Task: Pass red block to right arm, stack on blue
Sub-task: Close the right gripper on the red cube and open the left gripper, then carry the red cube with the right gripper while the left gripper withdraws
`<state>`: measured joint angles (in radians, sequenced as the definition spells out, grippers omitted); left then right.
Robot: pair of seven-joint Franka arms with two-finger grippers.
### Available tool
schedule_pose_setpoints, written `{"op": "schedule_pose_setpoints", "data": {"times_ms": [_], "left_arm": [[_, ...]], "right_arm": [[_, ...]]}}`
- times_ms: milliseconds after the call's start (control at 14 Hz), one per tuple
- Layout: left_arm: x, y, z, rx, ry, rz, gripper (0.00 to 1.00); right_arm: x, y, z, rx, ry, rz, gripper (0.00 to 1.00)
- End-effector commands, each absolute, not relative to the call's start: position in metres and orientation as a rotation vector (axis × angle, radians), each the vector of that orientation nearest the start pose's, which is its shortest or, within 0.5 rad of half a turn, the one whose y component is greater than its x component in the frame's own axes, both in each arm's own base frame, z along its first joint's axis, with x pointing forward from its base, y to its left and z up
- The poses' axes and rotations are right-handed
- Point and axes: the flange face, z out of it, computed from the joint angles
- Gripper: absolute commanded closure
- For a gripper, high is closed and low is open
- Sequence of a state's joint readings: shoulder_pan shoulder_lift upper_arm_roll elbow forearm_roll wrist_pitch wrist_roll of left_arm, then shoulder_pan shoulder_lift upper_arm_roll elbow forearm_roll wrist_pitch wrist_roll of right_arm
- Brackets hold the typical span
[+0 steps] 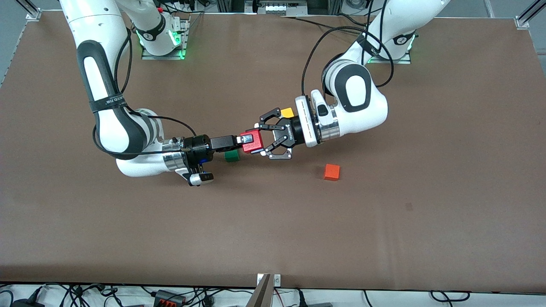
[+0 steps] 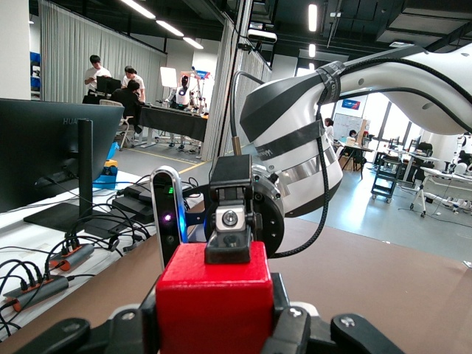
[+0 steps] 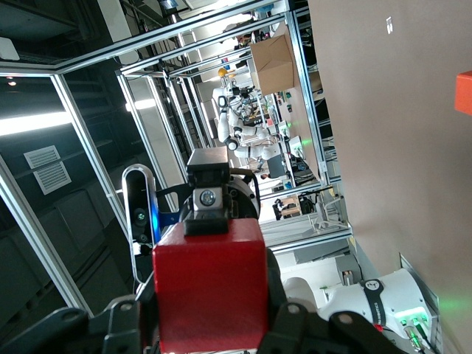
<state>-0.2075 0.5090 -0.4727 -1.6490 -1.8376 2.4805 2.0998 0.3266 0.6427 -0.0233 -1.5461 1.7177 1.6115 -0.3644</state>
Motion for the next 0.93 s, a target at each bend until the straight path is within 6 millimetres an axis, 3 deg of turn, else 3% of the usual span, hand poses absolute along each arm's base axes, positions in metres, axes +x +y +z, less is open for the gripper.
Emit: {"op": "schedule_pose_setpoints", "data": {"times_ms": [0,71,143,500,714,857], "left_arm": [[0.577,-0.404,0.380,1.571,-1.031,1.257,0.54],[0.576,-0.405,0.378,1.574,-1.024,1.248,0.04],[0.576,-0.404,0.378,1.575,-1.022,1.246,0.00],[0.579,-0.398,0.381,1.576,-0.999,1.239,0.00],[0.583,-0.394,0.383,1.559,-0.992,1.235,0.00],[0.593,-0.376,0.381,1.502,-0.988,1.228,0.00]], "right_arm": [[0.643,0.312,0.347,-1.489,0.056,0.365,1.00],[0.643,0.312,0.347,-1.489,0.055,0.367,1.00],[0.643,0.311,0.348,-1.488,0.054,0.363,1.00],[0.645,0.303,0.352,-1.536,0.029,0.353,1.00],[0.654,0.277,0.353,-1.677,-0.036,0.340,1.00],[0.660,0.251,0.356,-1.827,-0.105,0.329,1.00]]}}
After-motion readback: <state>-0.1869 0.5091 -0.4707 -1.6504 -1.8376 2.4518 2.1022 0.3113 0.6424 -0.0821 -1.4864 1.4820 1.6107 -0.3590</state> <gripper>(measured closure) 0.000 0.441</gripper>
